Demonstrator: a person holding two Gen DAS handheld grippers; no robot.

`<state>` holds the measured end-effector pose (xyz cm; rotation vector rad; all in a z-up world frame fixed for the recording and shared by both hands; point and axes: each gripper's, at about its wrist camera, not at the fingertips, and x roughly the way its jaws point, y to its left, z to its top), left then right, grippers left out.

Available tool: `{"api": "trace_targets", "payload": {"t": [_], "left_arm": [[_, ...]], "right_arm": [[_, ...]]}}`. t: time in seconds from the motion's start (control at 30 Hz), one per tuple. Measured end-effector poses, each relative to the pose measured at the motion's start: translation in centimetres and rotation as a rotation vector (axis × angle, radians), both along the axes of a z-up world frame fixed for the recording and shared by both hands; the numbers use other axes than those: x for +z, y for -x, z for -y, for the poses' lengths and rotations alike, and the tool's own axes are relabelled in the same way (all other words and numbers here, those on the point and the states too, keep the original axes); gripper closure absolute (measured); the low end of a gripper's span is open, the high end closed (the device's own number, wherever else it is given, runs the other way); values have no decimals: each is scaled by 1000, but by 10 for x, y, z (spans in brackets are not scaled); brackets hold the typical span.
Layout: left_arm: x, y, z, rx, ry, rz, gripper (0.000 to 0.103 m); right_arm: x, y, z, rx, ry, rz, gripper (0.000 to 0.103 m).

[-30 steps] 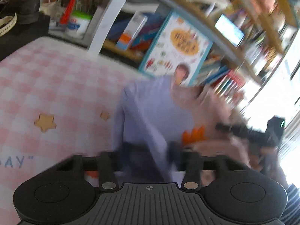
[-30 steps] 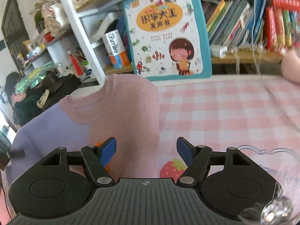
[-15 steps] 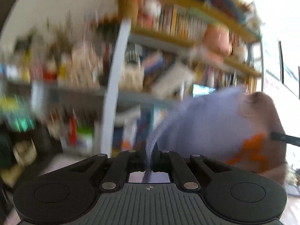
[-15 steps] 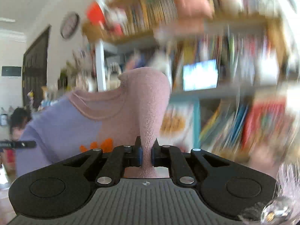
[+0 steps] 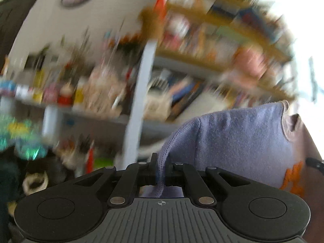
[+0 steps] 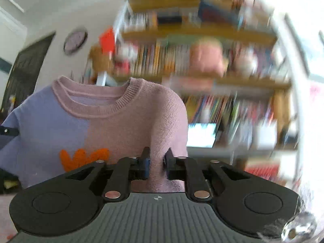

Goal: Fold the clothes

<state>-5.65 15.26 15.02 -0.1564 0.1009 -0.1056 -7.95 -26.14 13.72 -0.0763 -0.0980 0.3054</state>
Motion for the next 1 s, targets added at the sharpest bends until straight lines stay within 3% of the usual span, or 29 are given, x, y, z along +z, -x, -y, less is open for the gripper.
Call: {"api": "trace_targets", "payload": {"t": [0.07, 0.1, 0.17, 0.23, 0.3, 0.47, 0.57, 0.67, 0.7, 0.83, 1.0], "left_arm": [[-26, -47, -9, 58, -69, -158, 89], [-38, -63, -9, 94, -100, -222, 83], [-61, -90, -11, 162, -160, -337, 81], [-73, -87, -8, 186, -190, -323, 72], [-75, -77, -3, 154, -180, -286, 53], [-79, -48, 32, -45, -202, -228, 51], [-90, -46, 58, -231, -210, -251, 50], [-104, -52, 72, -311, -221, -313, 50], [-109, -54, 74, -315, -227, -334, 50], [-125, -61, 70, -287, -218, -409, 51], [-132, -56, 52, -246, -196, -442, 50]], "right_arm": [[-19, -28, -6, -22, 38, -107, 49], [-28, -43, -9, -33, 56, -161, 48], [-47, -71, -14, -55, 94, -268, 47], [-57, -78, -8, -39, 68, -356, 42], [-66, -80, 0, -27, 51, -429, 40], [-84, -88, 23, -69, -19, -611, 40], [-98, -99, 49, -105, -212, -728, 40], [-109, -95, 79, -133, -447, -797, 40], [-111, -92, 85, -149, -476, -804, 41], [-110, -71, 98, -253, -417, -802, 42], [-117, -62, 116, -416, -326, -835, 42]]}}
